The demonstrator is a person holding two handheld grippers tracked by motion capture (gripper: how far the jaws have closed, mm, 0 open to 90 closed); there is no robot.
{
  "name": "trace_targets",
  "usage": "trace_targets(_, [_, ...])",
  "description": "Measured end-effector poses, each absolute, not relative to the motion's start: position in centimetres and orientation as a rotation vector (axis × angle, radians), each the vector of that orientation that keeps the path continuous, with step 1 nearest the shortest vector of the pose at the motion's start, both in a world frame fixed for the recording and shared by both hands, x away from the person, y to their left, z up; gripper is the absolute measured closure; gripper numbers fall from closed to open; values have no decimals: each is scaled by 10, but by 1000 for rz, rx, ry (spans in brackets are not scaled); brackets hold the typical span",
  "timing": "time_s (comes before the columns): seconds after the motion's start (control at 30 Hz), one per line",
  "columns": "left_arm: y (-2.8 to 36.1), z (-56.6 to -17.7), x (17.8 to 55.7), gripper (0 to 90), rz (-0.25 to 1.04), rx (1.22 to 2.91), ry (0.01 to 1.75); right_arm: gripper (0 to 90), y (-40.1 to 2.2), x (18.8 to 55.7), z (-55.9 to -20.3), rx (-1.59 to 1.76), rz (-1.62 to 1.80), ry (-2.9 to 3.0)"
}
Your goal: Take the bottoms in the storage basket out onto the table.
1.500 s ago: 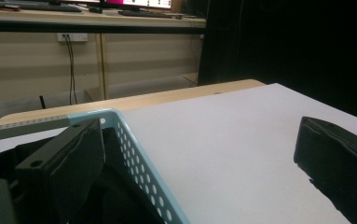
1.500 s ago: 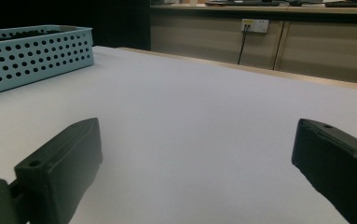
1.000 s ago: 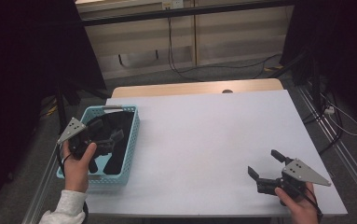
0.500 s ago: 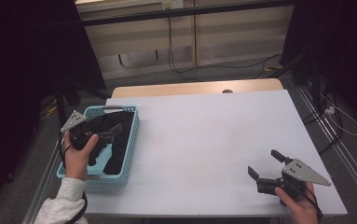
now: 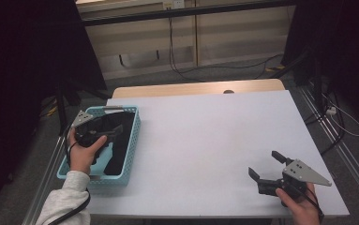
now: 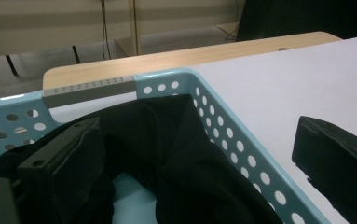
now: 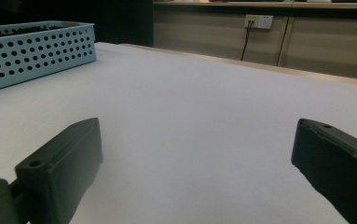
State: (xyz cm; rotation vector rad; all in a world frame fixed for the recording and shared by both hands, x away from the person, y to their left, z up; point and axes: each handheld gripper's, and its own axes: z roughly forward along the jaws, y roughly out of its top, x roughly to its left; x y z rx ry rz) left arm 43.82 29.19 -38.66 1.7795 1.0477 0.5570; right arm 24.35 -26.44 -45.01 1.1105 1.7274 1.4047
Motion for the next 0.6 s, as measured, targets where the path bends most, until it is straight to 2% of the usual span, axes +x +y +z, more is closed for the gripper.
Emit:
trace_targets(0.33, [295,-397,452,37,578,1817,1106,12,-264,244,-450,1097,1403,1738])
trace_targets(0.6, [293,-410,462,35,538,1862,1136,12,-265,244,-450,1097,1408,1737])
